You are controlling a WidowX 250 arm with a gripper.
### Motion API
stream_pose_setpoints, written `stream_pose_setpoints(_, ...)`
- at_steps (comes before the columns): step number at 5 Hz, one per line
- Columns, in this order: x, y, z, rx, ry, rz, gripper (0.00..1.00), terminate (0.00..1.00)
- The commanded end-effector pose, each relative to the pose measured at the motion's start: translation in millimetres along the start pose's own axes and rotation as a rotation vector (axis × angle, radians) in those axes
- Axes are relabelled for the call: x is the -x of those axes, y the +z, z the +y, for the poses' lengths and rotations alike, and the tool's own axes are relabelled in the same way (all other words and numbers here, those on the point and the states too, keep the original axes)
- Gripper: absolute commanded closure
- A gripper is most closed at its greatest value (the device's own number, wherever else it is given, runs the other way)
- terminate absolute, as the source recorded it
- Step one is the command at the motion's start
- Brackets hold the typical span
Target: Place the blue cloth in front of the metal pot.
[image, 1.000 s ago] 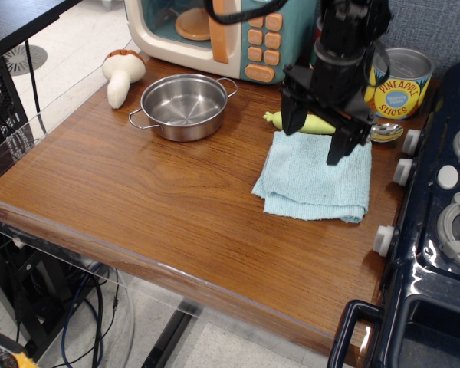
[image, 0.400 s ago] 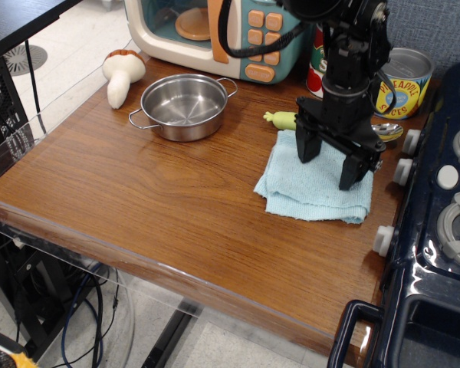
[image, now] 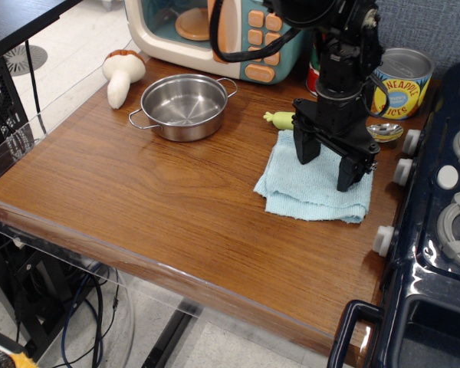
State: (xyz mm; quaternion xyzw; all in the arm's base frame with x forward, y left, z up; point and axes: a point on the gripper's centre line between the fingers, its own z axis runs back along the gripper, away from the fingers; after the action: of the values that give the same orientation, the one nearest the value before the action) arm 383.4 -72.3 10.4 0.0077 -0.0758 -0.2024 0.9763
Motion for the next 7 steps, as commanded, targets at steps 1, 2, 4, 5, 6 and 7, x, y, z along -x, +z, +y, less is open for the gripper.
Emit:
stream_pose_setpoints(1,41.8,1.7,9.3,-0.022,-0.018,0.017,0.0,0.0)
stream_pose_setpoints(2,62.1,-0.5,0.8,-0.02,-0.055,0.032,0.0,0.0)
stream_pose_setpoints(4,106.8,-0.1,-0.2,-0.025,-0.086,0.055,0.0,0.0)
stream_pose_setpoints(5,123.9,4.6,12.0,-0.036,-0.06,0.059,0.0,0.0)
stream_pose_setpoints(6,133.1,6.1,36.3,-0.044,0.012,0.063,0.0,0.0)
stream_pose_setpoints(7,141.2,7.4,66.0,-0.061,0.11,0.077,0.0,0.0)
